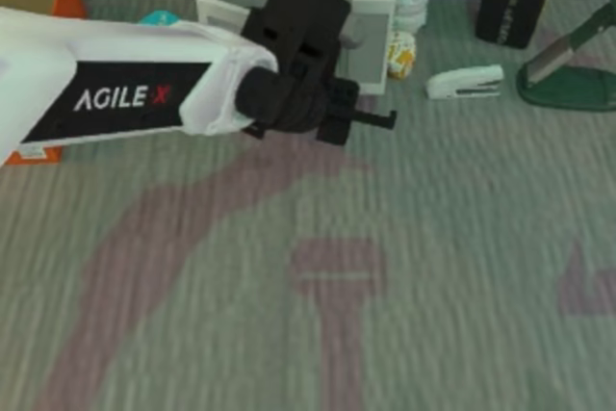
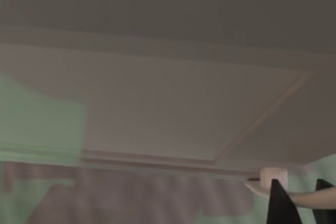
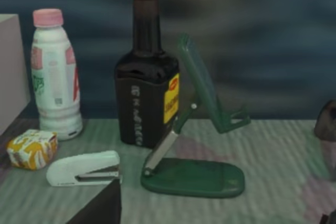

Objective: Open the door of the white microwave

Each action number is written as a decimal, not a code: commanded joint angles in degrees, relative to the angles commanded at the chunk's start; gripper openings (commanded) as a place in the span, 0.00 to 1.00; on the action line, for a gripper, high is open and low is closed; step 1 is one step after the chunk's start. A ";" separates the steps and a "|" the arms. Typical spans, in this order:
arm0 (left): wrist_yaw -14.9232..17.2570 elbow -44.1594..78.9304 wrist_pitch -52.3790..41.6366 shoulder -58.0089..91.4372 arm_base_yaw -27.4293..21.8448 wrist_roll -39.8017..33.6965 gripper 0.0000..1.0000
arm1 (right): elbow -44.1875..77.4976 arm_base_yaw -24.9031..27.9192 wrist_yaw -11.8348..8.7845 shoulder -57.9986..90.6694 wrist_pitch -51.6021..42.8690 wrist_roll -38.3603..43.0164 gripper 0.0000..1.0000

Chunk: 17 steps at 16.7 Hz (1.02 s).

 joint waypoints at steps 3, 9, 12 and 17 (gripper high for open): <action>0.00 0.00 0.00 0.00 0.00 0.00 0.00 | 0.00 0.00 0.00 0.00 0.00 0.00 1.00; 0.00 0.00 0.00 0.00 0.00 0.00 0.00 | 0.00 0.00 0.00 0.00 0.00 0.00 1.00; 0.83 -0.48 0.16 -0.24 -0.21 0.33 0.00 | 0.00 0.00 0.00 0.00 0.00 0.00 1.00; 1.96 -2.18 1.03 -1.42 0.66 2.33 0.00 | 0.00 0.00 0.00 0.00 0.00 0.00 1.00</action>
